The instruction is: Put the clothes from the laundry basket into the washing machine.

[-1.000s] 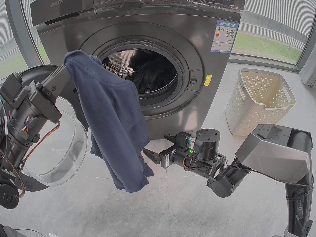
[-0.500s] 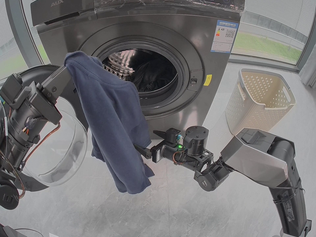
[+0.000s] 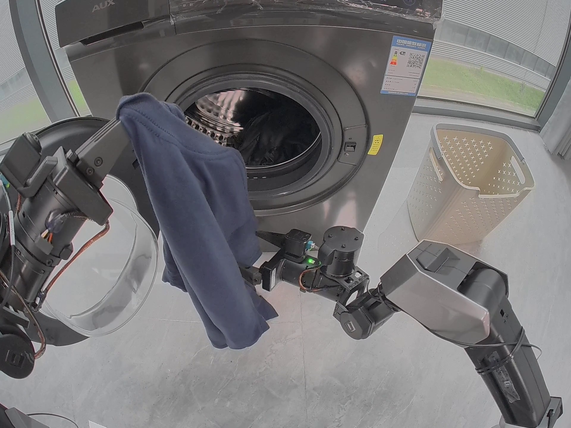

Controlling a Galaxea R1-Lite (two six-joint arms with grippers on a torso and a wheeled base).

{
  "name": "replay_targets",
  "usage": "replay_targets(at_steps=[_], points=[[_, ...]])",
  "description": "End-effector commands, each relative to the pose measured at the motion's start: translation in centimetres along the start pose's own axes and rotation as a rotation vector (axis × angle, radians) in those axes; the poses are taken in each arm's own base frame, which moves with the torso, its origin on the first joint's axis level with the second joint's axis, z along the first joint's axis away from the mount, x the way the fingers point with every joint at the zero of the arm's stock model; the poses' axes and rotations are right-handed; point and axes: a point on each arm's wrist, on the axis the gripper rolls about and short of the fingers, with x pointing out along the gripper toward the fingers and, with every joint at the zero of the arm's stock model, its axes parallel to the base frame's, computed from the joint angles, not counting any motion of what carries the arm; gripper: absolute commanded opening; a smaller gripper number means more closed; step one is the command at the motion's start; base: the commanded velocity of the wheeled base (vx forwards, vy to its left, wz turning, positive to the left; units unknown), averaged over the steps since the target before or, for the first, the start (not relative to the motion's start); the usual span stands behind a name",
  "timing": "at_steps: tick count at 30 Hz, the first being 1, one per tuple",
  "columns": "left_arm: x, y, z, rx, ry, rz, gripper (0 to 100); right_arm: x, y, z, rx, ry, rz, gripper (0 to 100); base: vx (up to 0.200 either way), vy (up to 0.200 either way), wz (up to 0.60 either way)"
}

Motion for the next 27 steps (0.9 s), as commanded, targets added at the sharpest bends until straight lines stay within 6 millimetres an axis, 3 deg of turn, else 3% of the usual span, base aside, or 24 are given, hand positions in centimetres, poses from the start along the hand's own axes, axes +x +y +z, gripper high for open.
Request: replay_targets(at_steps=[1, 8, 13, 17, 22, 27], points=[[0.1, 0.0, 0.0, -0.001, -0.002, 0.001, 0, 1.1, -0.5, -1.7, -0.010, -0.022, 0.009, 0, 0.000, 0.000, 0.00], [0.2, 0.1, 0.2, 0.004, -0.012, 0.005, 0, 0.8, -1.3, -0.4, -0.024, -0.046, -0.007, 0, 0.000, 0.000, 0.00], [0.2, 0.2, 0.3, 0.005, -0.012, 0.008, 0, -2.8, -2.3, 3.7, -0.047, -0.031, -0.065, 0, 0.000, 0.000, 0.00], [0.2, 0.2, 0.3, 0.005, -0.012, 0.008, 0, -6.0, -2.1, 5.4, -0.034, 0.001, -0.108, 0, 0.000, 0.000, 0.00], [0.2, 0.2, 0.2, 0.005, -0.012, 0.013, 0, -8.9, -0.8, 4.8, -0.018, 0.049, -0.123, 0, 0.000, 0.000, 0.00], [0.1, 0.1, 0.3, 0.003, -0.012, 0.012, 0, -9.6, -0.1, 4.1, -0.016, 0.065, -0.187, 0, 0.000, 0.000, 0.00]])
